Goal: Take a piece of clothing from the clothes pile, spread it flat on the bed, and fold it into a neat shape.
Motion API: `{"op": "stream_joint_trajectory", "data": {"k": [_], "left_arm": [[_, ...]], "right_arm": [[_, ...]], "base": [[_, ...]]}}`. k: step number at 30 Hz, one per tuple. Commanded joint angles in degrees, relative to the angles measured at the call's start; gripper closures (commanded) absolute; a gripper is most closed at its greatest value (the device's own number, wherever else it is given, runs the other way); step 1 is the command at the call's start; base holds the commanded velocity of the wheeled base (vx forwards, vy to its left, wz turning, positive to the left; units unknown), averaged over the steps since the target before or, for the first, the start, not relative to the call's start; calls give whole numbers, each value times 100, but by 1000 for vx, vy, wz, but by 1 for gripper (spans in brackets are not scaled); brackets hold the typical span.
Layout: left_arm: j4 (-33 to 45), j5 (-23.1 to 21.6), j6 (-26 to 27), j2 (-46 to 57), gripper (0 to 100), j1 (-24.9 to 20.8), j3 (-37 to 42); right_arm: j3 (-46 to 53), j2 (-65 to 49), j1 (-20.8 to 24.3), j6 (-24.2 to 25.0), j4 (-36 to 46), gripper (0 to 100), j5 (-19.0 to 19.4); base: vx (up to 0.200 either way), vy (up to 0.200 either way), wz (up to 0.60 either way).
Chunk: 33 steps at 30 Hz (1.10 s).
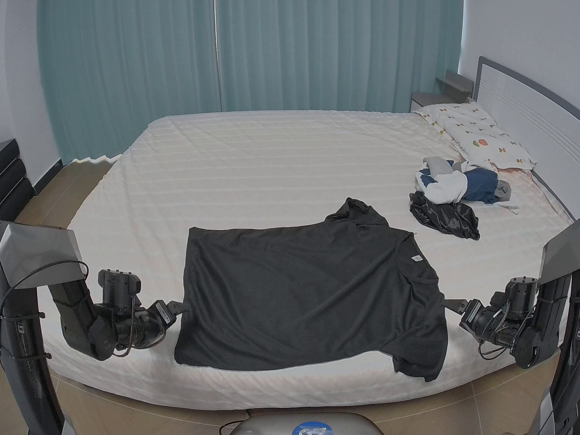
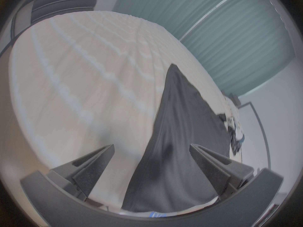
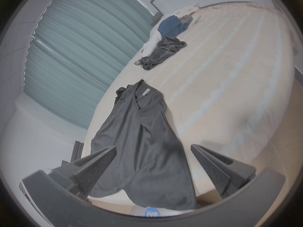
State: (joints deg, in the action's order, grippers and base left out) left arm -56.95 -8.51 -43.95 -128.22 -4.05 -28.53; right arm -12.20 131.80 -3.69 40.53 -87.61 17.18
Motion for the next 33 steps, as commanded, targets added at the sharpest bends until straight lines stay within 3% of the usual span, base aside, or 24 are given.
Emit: {"op": "stream_joint_trajectory", "data": {"k": [1,12,27,28,33], "left_arm": [[-149,-90,457,262,0,-307,752],[-158,262,677,175,0,-826,981],[-123,737,1319,-247,0,-1010,567],[-114,789,1327,-265,100,-1037,523],[-114,1132,1336,-362,100,-1107,523]], "right_arm": [[315,381,-44,139,-203,0,49],[359,363,-70,148,-203,0,49],[341,320,-70,139,-203,0,58],[350,320,-70,130,-203,0,58],[491,363,-17,7,-203,0,137]], "base": [[0,0,0],[0,0,0],[0,0,0],[0,0,0],[0,0,0]]}}
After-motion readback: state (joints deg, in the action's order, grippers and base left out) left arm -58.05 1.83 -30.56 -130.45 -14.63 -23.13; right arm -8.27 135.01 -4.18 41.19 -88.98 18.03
